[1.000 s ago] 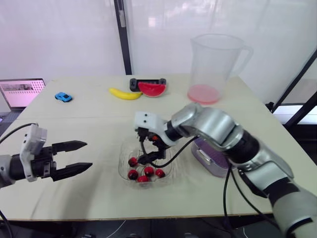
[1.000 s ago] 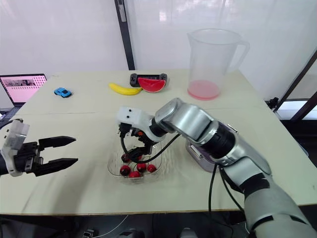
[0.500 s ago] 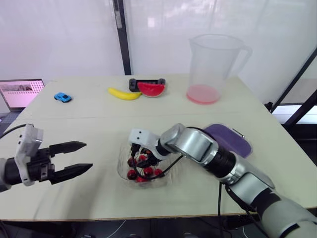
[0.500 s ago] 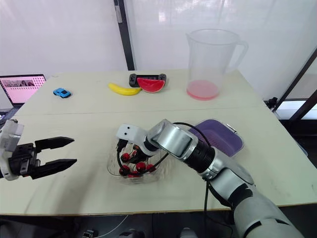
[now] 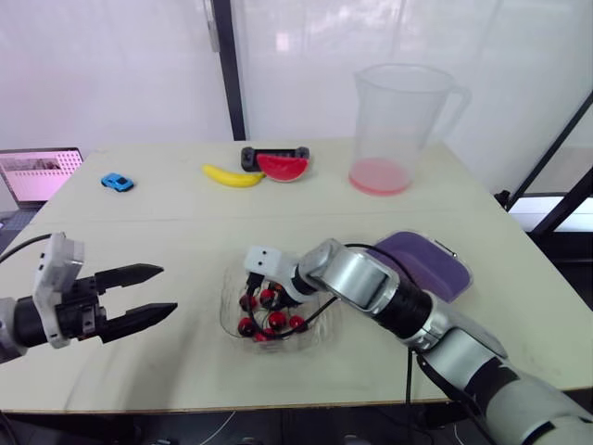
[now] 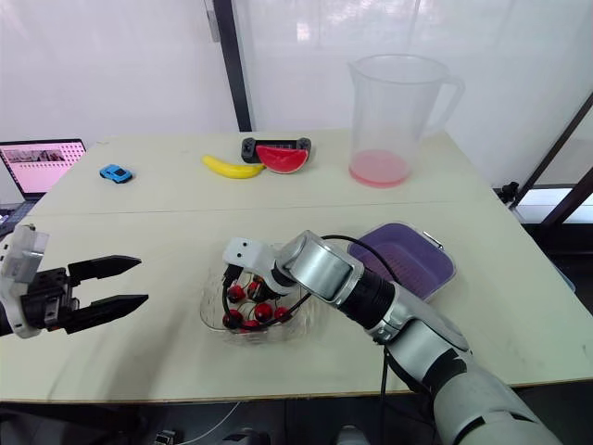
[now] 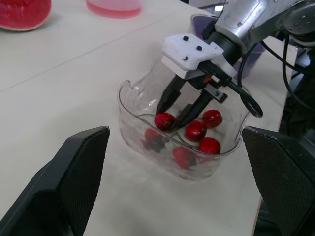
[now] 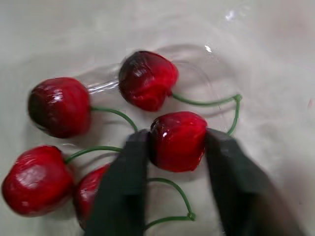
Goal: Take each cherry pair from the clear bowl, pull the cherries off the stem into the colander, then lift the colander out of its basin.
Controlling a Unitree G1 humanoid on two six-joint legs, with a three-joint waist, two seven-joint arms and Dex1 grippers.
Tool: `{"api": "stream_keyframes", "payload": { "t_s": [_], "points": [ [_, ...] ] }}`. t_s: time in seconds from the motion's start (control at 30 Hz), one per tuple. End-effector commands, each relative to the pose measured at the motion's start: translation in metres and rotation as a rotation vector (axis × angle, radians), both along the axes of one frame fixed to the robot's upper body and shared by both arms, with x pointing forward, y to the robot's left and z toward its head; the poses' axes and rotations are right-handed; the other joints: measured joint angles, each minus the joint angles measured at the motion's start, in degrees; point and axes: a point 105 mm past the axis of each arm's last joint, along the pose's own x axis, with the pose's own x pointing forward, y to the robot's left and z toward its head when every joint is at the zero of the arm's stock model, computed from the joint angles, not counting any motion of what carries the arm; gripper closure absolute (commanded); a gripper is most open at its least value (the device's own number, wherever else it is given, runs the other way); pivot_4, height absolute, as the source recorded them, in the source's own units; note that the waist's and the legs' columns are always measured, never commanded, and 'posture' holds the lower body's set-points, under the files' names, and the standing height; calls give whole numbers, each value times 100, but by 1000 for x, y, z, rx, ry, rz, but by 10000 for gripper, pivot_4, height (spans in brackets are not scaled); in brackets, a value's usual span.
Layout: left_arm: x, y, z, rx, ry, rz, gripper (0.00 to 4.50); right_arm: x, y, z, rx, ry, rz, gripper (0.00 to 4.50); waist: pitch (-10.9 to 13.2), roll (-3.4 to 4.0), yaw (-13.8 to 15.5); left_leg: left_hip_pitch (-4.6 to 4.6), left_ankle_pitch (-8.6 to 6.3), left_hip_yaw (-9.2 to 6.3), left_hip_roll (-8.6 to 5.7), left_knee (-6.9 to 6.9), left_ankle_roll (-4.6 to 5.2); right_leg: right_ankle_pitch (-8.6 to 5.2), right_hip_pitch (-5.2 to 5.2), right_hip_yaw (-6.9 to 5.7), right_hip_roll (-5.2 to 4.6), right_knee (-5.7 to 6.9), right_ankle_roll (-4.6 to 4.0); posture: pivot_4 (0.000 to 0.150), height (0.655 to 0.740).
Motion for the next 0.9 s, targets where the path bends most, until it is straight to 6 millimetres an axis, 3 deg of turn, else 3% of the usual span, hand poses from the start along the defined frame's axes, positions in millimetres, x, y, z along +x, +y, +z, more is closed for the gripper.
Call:
{"api": "stream_keyframes", "payload": {
  "t_s": [0.03, 0.1, 0.3, 0.4, 0.5, 0.6, 0.67, 0.73, 0.83, 0.9],
  "points": [
    [1, 0, 10, 13, -41, -2, 0, -1, 8, 10, 23, -35, 31, 37393, 0, 0, 0, 0, 0, 0, 0, 0, 0, 0, 0, 0, 0, 0, 0, 1500, 7400],
    [2, -1, 10, 12, -42, -4, 0, -1, 8, 13, 29, -42, 36, 37393, 0, 0, 0, 0, 0, 0, -1, 0, 0, 0, 0, 0, 0, 0, 0, 1500, 7400],
    [14, 1, 21, -83, -48, 6, 0, -21, 2, 58, 79, -171, 218, 37393, -1, -2, 15, -1, 0, -2, -2, 3, 1, 0, 4, -2, -1, -2, 0, 1500, 7400],
    [22, -3, 34, -177, -45, 0, 0, -30, -2, 87, 125, -421, 387, 37393, -1, -3, 15, 0, -1, -2, -3, 2, 2, 0, 3, -3, 0, -2, 0, 1500, 7400],
    [27, -6, 44, -236, -50, -5, 0, -35, -3, 100, 160, -554, 467, 37393, -1, -5, 1, 0, -1, 0, -6, 2, 2, 0, 4, -3, 1, -1, 0, 1500, 7400],
    [36, -17, 62, -325, -101, -51, 0, -29, -3, 122, 91, -1014, 568, 37393, -1, -5, 0, 2, 0, 3, -5, 2, 1, 0, 2, -2, 7, 2, 0, 1500, 7400],
    [42, -22, 74, -365, -162, -64, 0, -29, -8, 122, 160, -1009, 552, 37393, -6, -14, 27, 1, 11, 4, -10, 4, -20, 0, 0, -2, 5, 3, 0, 1500, 7400],
    [52, -23, 86, -452, -222, -43, 0, -24, -11, 135, 234, -1124, 447, 37393, -15, -32, 24, 2, 19, 3, -10, 8, -33, 0, 8, -4, 5, 1, 0, 1500, 7400],
    [60, -40, 83, -469, -215, -71, 0, -25, -13, 148, 249, -1359, 392, 37393, -16, -35, 13, 1, 22, 3, -11, 13, -39, 0, 9, -1, 5, 2, 0, 1500, 7400],
    [62, -48, 82, -479, -208, -84, 0, -25, -14, 151, 274, -1408, 356, 37393, -16, -35, 5, 1, 23, 4, -12, 10, -40, 0, 5, 0, 5, 3, 0, 1500, 7400]
  ]
}}
